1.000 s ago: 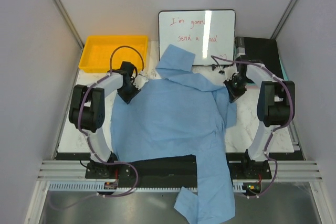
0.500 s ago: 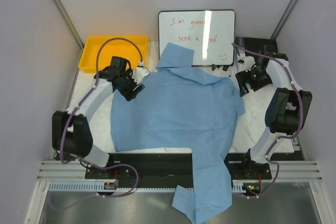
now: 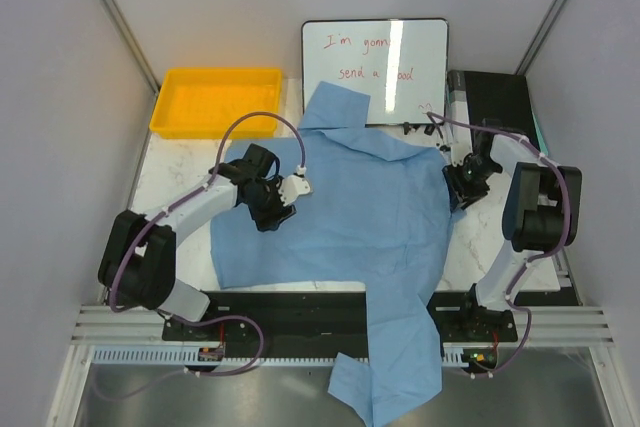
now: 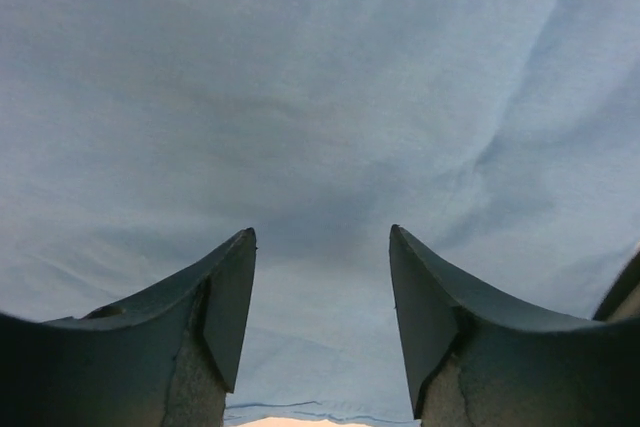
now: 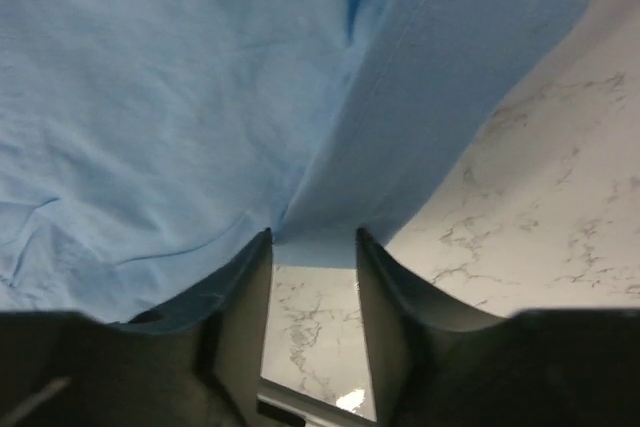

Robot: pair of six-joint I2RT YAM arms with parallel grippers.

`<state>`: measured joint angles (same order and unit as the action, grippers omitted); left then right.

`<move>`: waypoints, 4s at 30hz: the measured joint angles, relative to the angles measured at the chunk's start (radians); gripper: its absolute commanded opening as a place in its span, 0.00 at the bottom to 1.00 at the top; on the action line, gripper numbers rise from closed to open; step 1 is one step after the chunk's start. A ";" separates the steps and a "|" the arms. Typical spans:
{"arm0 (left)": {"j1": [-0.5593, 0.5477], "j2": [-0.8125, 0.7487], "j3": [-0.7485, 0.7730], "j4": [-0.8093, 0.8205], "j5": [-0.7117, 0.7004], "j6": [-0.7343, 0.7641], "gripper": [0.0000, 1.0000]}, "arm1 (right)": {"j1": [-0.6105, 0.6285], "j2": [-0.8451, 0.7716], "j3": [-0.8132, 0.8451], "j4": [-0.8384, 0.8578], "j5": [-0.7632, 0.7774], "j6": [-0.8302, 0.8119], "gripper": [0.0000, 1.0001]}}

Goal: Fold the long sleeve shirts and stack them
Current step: Flatten the shirt out, then fold the shirt

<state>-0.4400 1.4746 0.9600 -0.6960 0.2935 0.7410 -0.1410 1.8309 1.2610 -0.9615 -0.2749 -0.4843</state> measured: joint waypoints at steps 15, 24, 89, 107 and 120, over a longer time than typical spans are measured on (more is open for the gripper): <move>-0.239 -0.113 -0.270 0.043 -0.176 0.087 0.43 | -0.038 -0.132 -0.241 0.080 0.227 -0.132 0.27; -0.216 -0.182 -0.133 -0.198 -0.039 0.058 0.65 | -0.066 -0.228 -0.099 -0.176 0.172 -0.279 0.92; 0.399 0.369 0.481 0.026 0.264 -0.254 0.55 | 0.216 0.369 0.881 0.328 -0.061 0.304 0.00; 0.399 0.553 0.559 0.084 0.260 -0.018 0.46 | 0.220 0.392 0.799 0.363 -0.007 0.253 0.00; 0.399 0.584 0.538 0.178 0.151 0.151 0.46 | 0.220 0.392 0.798 0.365 -0.013 0.253 0.00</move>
<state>-0.0406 2.0590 1.4982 -0.5182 0.4450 0.8925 0.0788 2.2230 2.0590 -0.5964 -0.2874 -0.2314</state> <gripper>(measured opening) 0.464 0.007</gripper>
